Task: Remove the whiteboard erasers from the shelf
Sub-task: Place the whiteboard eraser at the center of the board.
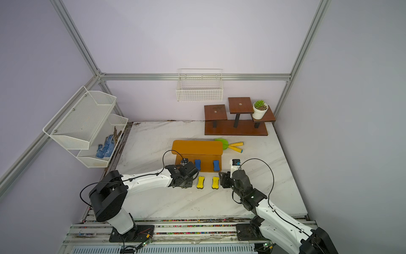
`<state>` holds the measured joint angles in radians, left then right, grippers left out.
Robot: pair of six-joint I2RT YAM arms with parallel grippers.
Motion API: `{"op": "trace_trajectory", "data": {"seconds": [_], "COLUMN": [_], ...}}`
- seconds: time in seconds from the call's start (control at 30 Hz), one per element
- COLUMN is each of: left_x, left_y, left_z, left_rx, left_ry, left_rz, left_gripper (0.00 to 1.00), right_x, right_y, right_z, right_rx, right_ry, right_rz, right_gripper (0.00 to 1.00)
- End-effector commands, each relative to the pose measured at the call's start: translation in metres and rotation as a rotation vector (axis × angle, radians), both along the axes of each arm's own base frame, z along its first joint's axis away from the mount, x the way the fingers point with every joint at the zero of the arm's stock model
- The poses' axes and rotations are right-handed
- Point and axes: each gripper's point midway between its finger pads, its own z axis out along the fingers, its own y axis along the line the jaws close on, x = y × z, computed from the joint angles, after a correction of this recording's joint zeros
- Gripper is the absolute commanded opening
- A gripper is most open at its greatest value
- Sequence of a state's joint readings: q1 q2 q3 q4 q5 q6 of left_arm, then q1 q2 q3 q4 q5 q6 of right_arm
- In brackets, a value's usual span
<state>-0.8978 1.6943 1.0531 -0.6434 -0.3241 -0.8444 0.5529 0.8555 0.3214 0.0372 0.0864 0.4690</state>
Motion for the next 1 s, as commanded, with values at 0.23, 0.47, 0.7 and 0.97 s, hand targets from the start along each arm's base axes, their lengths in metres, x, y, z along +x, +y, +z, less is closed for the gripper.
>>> {"op": "trace_trajectory", "data": {"seconds": [0.23, 0.47, 0.7, 0.97], "left_x": [0.025, 0.031, 0.033, 0.034], "left_y": [-0.009, -0.007, -0.006, -0.005], "left_z": [-0.008, -0.022, -0.035, -0.037], "left_rx": [0.027, 0.053, 0.061, 0.060], "left_ry": [-0.057, -0.046, -0.023, -0.021], "left_rz": [-0.016, -0.011, -0.011, -0.010], "left_gripper": [0.24, 0.25, 0.26, 0.39], "right_x": [0.000, 0.002, 0.003, 0.004], "right_y": [-0.001, 0.001, 0.003, 0.003], "right_z": [0.003, 0.003, -0.001, -0.001], "right_rx": [0.006, 0.003, 0.000, -0.003], "right_ry": [-0.041, -0.050, -0.043, -0.047], "right_rz": [-0.003, 0.003, 0.012, 0.009], "right_gripper": [0.58, 0.59, 0.59, 0.59]}}
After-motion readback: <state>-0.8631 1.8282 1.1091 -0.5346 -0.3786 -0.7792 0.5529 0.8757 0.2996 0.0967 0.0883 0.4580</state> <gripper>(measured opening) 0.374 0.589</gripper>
